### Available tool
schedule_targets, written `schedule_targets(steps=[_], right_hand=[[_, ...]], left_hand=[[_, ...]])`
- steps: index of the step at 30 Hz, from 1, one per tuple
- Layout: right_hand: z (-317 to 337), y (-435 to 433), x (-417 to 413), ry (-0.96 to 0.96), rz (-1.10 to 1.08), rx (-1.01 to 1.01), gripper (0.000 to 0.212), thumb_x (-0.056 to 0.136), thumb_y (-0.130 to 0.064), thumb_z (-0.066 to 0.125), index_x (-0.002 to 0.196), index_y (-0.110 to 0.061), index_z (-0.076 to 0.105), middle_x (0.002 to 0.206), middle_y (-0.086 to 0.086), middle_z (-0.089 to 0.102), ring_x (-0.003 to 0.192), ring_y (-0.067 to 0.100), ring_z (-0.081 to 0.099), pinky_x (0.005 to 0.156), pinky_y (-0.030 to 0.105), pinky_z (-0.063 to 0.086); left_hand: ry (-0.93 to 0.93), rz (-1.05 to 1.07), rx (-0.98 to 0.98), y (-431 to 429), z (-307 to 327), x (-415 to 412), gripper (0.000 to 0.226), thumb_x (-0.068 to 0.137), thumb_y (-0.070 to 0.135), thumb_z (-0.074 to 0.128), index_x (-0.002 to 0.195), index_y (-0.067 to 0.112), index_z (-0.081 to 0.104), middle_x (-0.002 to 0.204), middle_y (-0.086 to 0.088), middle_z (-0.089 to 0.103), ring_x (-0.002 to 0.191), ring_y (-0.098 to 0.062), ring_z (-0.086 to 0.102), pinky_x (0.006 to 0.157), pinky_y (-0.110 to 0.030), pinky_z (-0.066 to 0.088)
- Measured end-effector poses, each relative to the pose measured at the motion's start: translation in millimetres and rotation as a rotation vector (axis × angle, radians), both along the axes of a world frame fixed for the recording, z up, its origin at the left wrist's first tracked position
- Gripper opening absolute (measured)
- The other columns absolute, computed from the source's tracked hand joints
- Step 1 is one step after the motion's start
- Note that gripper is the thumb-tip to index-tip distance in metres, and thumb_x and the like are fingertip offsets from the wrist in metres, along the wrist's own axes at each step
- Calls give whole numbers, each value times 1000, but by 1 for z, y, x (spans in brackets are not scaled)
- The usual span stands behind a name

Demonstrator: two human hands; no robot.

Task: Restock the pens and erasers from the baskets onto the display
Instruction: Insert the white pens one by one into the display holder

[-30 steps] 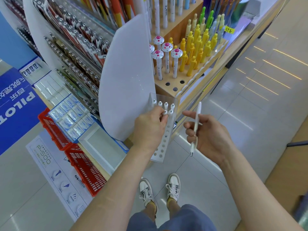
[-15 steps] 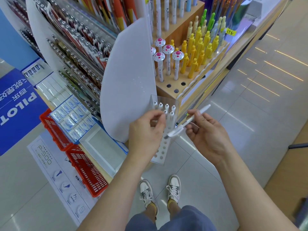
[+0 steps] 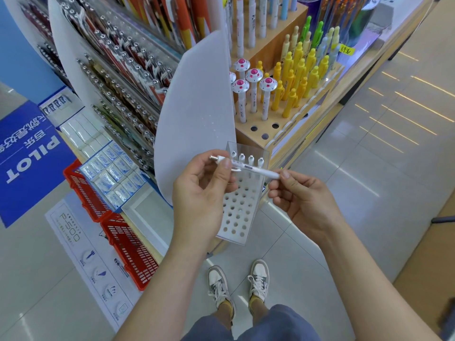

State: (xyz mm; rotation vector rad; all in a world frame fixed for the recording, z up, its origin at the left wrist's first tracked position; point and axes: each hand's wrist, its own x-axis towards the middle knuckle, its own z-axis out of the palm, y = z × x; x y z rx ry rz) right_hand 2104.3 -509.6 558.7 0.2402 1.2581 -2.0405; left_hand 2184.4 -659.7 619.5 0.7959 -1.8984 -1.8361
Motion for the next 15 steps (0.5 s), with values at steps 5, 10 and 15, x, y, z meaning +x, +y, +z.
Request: schedule_targets(steps=[5, 10, 15], right_hand=[[-9, 4, -1, 85, -9, 195, 20, 98, -15, 52, 100, -8, 70, 72, 5, 63, 64, 14, 57, 59, 21, 49], [-10, 2, -2, 133, -24, 301, 18, 95, -10, 56, 108, -13, 68, 88, 6, 65, 79, 16, 62, 71, 31, 53], [-13, -7, -2, 234, 45, 360, 30, 94, -13, 60, 120, -26, 62, 108, 7, 65, 95, 16, 63, 80, 32, 56]], left_hand=[[0, -40, -633, -12, 6, 3, 10, 96, 26, 54, 100, 23, 63, 84, 5, 62, 75, -13, 63, 65, -29, 54], [-82, -71, -794, -16, -22, -3, 12, 94, 21, 56, 97, 13, 65, 80, 2, 60, 71, -11, 53, 63, -32, 45], [-130, -142, -852, -13, -41, -16, 11, 93, 17, 58, 98, 12, 66, 83, 3, 60, 70, -11, 53, 61, -22, 40]])
